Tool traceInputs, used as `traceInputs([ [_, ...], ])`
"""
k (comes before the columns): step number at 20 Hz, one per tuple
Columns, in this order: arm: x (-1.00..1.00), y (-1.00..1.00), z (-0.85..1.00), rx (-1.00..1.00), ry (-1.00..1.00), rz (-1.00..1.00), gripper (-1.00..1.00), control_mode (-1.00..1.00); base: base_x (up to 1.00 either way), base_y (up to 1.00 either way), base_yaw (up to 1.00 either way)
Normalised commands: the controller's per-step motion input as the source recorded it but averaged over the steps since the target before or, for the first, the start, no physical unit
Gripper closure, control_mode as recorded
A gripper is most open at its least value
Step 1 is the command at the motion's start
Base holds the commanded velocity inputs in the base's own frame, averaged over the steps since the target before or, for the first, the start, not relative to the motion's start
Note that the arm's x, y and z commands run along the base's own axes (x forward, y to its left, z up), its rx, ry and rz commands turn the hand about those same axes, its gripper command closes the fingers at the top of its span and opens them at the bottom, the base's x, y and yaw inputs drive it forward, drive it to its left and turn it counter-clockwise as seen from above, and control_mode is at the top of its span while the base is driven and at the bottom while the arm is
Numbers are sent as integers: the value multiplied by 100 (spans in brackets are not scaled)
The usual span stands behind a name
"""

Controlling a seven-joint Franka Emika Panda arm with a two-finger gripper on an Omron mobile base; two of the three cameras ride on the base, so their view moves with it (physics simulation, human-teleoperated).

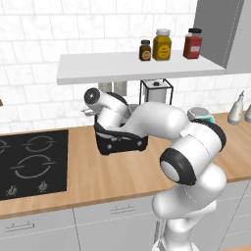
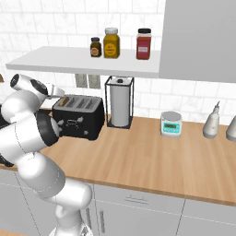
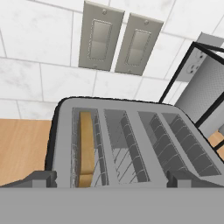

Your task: Start the toaster. Once the lever pops up, take the bread to the plate on the dining counter.

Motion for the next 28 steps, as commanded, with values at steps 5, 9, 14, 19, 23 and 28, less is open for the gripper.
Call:
traceInputs([
  [5, 0, 0, 0, 0, 0, 0, -100, -100, 0, 0, 0],
  [9, 0, 0, 0, 0, 0, 0, -100, -100, 0, 0, 0],
  [14, 0, 0, 0, 0, 0, 0, -100, -100, 0, 0, 0],
  [19, 0, 0, 0, 0, 0, 0, -100, -100, 0, 0, 0],
  [23, 0, 0, 0, 0, 0, 0, -100, -100, 0, 0, 0],
  [28, 0, 0, 0, 0, 0, 0, -100, -100, 0, 0, 0],
])
